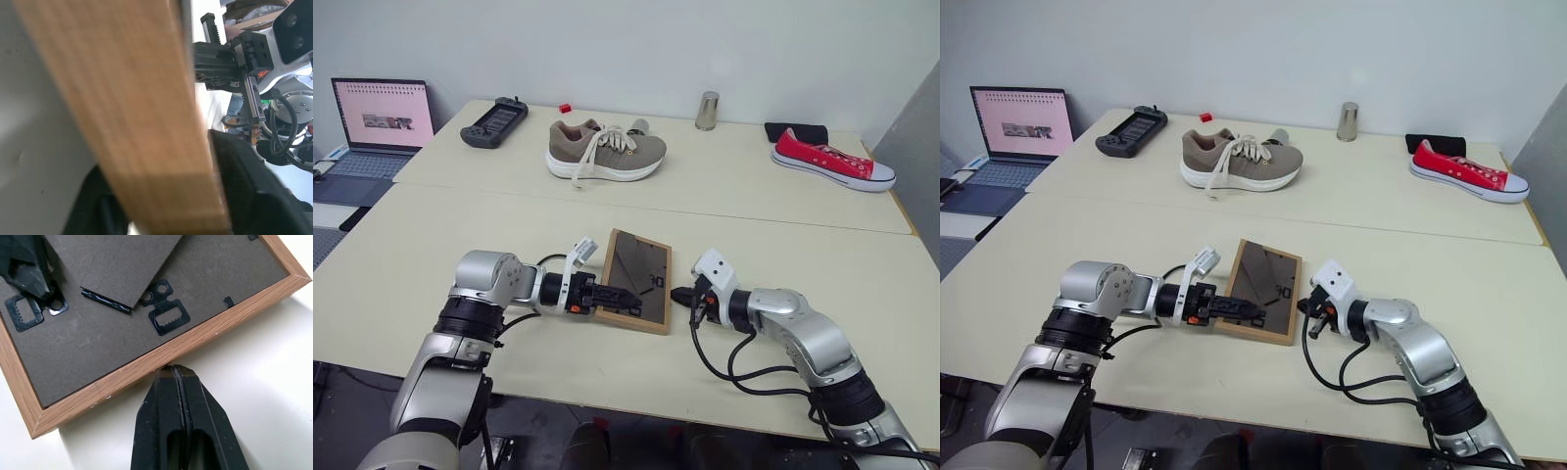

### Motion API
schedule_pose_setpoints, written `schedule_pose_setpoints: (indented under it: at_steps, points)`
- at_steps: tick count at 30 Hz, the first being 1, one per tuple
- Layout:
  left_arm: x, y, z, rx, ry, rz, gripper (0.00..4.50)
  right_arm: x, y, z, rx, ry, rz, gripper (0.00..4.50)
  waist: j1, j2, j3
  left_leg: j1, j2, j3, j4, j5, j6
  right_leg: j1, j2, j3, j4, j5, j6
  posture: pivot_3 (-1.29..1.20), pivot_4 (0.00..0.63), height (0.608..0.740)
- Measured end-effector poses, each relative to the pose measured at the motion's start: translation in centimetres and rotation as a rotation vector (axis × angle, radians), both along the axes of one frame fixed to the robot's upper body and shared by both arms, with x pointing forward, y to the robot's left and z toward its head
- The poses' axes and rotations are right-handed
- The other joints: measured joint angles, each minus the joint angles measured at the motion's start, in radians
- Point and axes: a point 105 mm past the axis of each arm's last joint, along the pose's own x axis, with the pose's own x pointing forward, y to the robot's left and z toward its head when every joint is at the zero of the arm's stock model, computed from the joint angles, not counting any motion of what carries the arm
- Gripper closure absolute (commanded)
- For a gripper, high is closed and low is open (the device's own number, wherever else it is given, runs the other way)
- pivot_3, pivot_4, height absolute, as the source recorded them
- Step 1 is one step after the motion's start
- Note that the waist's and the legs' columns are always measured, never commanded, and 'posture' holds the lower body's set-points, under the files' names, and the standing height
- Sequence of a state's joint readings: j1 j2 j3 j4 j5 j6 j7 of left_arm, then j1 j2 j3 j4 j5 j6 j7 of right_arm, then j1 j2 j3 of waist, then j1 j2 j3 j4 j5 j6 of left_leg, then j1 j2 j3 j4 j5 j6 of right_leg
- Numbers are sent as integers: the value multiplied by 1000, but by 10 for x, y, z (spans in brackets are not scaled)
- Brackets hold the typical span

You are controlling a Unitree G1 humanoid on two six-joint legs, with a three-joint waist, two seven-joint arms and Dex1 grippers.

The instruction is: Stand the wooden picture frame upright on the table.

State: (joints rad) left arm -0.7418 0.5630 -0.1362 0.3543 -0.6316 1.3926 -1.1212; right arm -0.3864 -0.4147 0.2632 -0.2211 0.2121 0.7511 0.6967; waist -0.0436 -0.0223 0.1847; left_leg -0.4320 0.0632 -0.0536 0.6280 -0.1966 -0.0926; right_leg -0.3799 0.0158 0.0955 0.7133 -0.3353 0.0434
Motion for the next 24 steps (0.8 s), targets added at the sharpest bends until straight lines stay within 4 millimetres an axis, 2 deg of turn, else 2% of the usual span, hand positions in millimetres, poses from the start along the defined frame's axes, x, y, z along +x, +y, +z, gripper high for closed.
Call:
schedule_pose_setpoints:
  at_steps: [3,10,12,13,16,18,20,23,24]
  points:
    - [-2,-3,4,-22,-7,-13,3270,1,-1,-2,0,7,-4,4500,0,0,0,0,0,0,0,0,0,0,0,0,0,0,0,0,150,740]
    - [-4,-4,6,-15,-16,-11,3304,5,-5,-4,3,6,-27,4500,-1,0,0,0,0,0,0,0,0,0,0,0,0,0,0,0,150,740]
    - [-3,-5,8,-11,-32,-8,3304,8,-12,0,17,2,-55,4500,0,0,0,0,0,0,0,0,0,0,0,0,0,0,0,0,150,740]
    - [-2,-4,9,-11,-44,1,3304,10,-17,3,27,2,-68,4321,0,0,0,0,0,0,0,0,0,0,0,0,0,0,0,0,150,740]
    - [7,3,21,-37,-100,54,3304,17,-44,31,87,-2,-117,3778,0,0,1,-1,0,0,0,0,0,0,0,0,0,0,0,0,150,740]
    - [12,7,32,-58,-147,78,3304,15,-50,50,149,6,-101,3289,-2,0,1,-1,1,0,0,0,0,-1,0,0,0,0,0,0,150,740]
    - [17,6,41,-59,-235,74,3304,10,-44,76,250,31,-33,2803,-7,1,1,0,1,0,-1,0,0,-1,0,0,0,0,0,0,150,740]
    - [22,-4,50,-65,-370,49,3304,4,-28,129,397,1,107,2147,-9,1,2,0,1,0,-1,0,0,0,0,0,0,0,0,0,150,740]
    - [24,-7,51,-75,-390,49,3304,3,-22,139,422,-9,137,1959,-9,1,2,0,1,0,-1,0,0,0,0,0,0,0,0,0,150,740]
